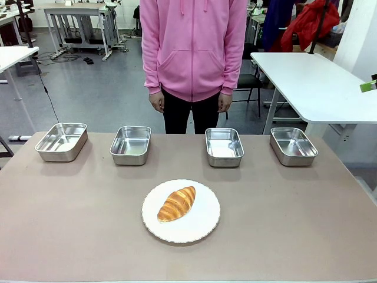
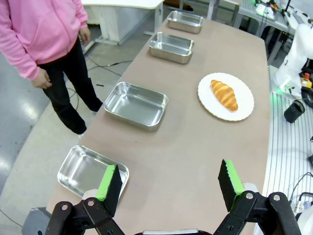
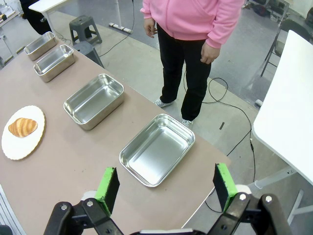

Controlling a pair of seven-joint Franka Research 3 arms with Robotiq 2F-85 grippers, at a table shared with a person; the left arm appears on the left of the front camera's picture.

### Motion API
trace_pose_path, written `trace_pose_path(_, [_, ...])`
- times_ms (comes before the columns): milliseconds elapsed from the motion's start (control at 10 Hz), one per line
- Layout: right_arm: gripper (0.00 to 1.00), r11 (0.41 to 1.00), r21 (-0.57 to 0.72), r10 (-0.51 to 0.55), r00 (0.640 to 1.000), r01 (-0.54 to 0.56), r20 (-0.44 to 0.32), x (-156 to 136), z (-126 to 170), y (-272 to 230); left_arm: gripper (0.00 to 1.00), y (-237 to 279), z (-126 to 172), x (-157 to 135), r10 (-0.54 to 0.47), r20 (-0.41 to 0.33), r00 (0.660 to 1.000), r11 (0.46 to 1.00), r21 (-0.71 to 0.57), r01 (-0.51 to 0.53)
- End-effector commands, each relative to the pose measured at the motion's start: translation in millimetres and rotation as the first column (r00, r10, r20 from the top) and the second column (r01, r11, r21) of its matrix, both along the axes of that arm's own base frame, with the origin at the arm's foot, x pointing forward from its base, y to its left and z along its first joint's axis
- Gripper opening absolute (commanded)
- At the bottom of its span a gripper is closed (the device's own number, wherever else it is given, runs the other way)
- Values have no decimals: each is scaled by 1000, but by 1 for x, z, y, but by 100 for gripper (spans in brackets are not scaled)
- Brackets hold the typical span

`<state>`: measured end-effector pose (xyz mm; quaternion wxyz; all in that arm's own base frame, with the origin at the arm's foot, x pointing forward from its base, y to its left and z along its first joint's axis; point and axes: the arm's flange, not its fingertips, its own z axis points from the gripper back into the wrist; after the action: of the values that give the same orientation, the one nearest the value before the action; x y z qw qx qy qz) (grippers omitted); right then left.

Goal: Place the bread in the container.
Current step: Place the Butter Roll into the Airtight Container indicated by the human.

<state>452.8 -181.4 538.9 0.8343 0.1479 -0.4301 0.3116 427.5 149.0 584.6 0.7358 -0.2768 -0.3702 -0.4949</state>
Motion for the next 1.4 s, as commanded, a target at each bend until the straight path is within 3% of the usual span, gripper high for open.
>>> trace_pose_path(0, [100, 1000, 19, 2, 1000, -2, 19, 2, 1, 1, 100, 1, 1, -2, -11, 8, 1000, 1000, -2, 11])
trace_pose_path(1300, [100, 1000, 19, 2, 1000, -2, 19, 2, 1, 1, 100, 1, 1, -2, -11, 8, 1000, 1000, -2, 11])
